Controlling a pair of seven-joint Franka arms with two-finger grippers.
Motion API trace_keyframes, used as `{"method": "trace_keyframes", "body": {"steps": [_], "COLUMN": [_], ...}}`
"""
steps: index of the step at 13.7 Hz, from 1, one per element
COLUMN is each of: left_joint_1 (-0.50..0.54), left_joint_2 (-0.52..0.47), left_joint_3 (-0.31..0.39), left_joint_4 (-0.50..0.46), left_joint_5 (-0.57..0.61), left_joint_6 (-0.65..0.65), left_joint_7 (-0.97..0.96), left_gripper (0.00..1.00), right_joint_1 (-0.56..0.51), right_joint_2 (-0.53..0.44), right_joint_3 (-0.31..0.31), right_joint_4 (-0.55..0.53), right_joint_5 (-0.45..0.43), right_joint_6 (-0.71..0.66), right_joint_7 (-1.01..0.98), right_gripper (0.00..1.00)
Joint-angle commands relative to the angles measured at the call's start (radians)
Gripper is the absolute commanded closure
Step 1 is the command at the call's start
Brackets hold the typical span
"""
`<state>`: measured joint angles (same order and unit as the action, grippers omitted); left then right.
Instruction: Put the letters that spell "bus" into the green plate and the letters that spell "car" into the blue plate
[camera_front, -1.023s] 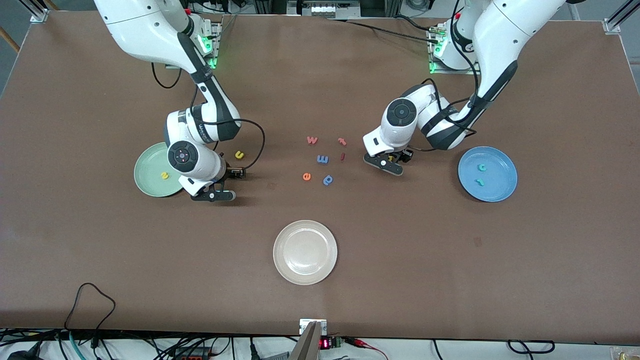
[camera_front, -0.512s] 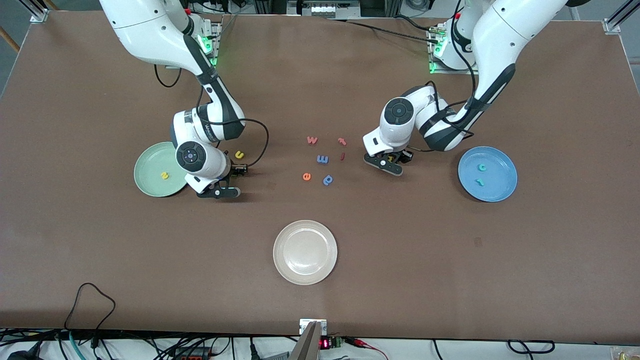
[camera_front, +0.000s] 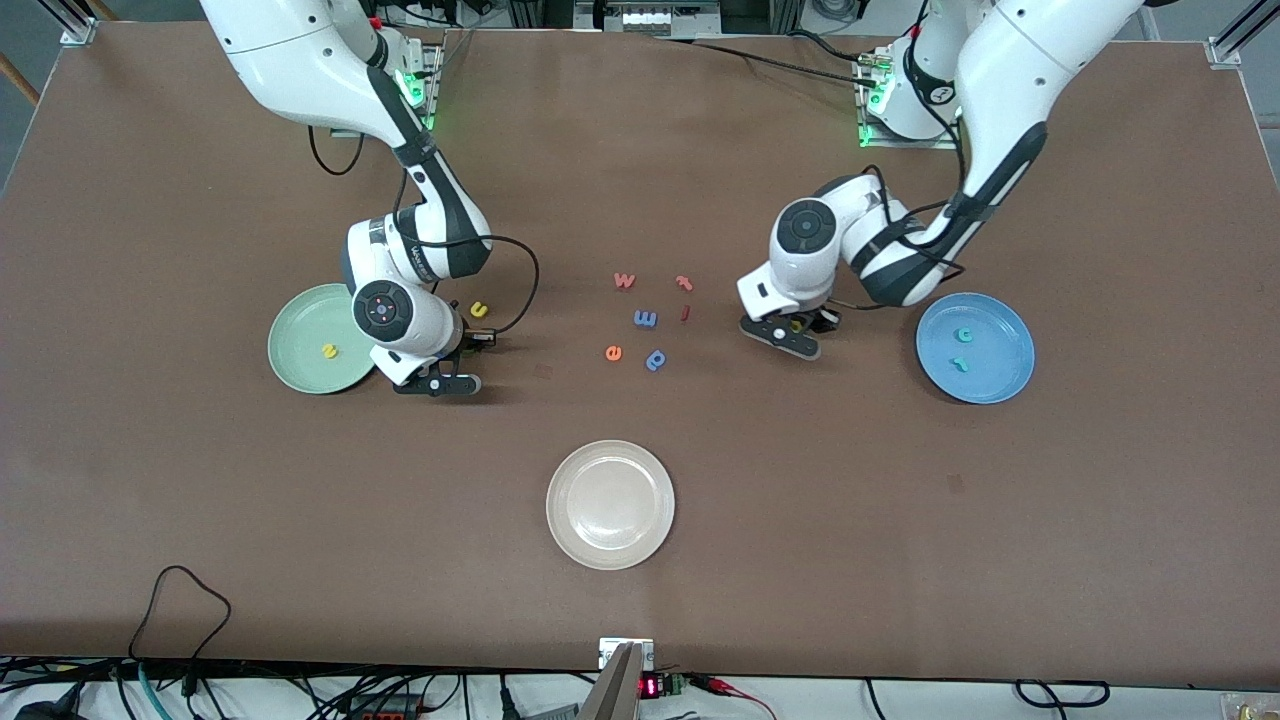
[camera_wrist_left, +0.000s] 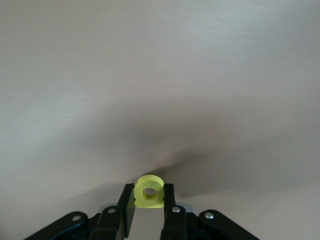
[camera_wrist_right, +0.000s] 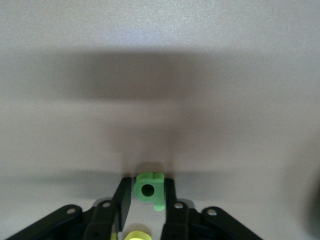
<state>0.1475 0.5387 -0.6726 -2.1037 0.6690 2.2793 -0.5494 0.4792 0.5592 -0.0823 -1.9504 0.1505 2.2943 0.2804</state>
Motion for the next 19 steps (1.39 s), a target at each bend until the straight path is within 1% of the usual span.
{"method": "trace_keyframes", "body": {"steps": [1, 3, 5, 7, 8, 9, 10, 11, 13, 14, 15, 16, 17, 19], "left_joint_1": [0.113, 0.219, 0.343, 0.423, 0.458, 0.472, 0.477, 0.495, 0.575, 0.621, 0.648, 0.647, 0.633, 0.597], "left_joint_2": [-0.085, -0.086, -0.085, -0.077, -0.071, -0.069, -0.075, -0.08, -0.086, -0.085, -0.082, -0.075, -0.072, -0.072], "left_joint_3": [-0.015, -0.021, -0.021, -0.021, -0.022, -0.022, -0.027, -0.063, -0.181, -0.252, -0.318, -0.35, -0.357, -0.357], "left_joint_4": [0.059, 0.1, 0.1, 0.07, 0.056, 0.044, 0.044, 0.053, 0.077, 0.109, 0.161, 0.235, 0.325, 0.451], "left_joint_5": [0.012, 0.012, 0.012, 0.012, 0.012, 0.011, 0.001, 0.0, -0.003, -0.005, -0.018, -0.057, -0.119, -0.195], "left_joint_6": [-0.144, -0.216, -0.228, -0.228, -0.222, -0.224, -0.227, -0.234, -0.28, -0.332, -0.407, -0.508, -0.621, -0.737], "left_joint_7": [0.22, 0.4, 0.509, 0.536, 0.536, 0.53, 0.531, 0.54, 0.54, 0.539, 0.539, 0.539, 0.54, 0.534], "left_gripper": [0.89, 0.88, 0.88, 0.87, 0.83, 0.48, 0.0, 0.0, 0.0, 0.0, 0.0, 0.0, 0.0, 0.0], "right_joint_1": [0.015, 0.015, 0.0, -0.042, -0.083, -0.121, -0.148, -0.171, -0.201, -0.218, -0.241, -0.25, -0.254, -0.264], "right_joint_2": [0.002, -0.004, -0.048, -0.106, -0.136, -0.153, -0.159, -0.16, -0.151, -0.148, -0.147, -0.147, -0.147, -0.147], "right_joint_3": [-0.008, -0.007, -0.013, -0.024, -0.024, -0.024, -0.025, -0.039, -0.062, -0.066, -0.065, -0.065, -0.066, -0.066], "right_joint_4": [-0.015, -0.013, -0.01, -0.004, -0.001, -0.004, -0.011, -0.022, -0.033, -0.044, -0.057, -0.079, -0.109, -0.16], "right_joint_5": [0.015, 0.015, 0.015, 0.011, 0.001, -0.003, -0.003, -0.009, -0.011, -0.02, -0.031, -0.032, -0.032, -0.032], "right_joint_6": [0.01, 0.008, -0.01, -0.068, -0.093, -0.116, -0.133, -0.133, -0.13, -0.122, -0.113, -0.089, -0.049, 0.013], "right_joint_7": [0.013, 0.011, 0.006, -0.003, -0.019, -0.067, -0.102, -0.133, -0.194, -0.226, -0.251, -0.265, -0.286, -0.296], "right_gripper": [0.79, 0.85, 0.87, 0.88, 0.88, 0.88, 0.87, 0.87, 0.84, 0.84, 0.84, 0.84, 0.84, 0.84]}}
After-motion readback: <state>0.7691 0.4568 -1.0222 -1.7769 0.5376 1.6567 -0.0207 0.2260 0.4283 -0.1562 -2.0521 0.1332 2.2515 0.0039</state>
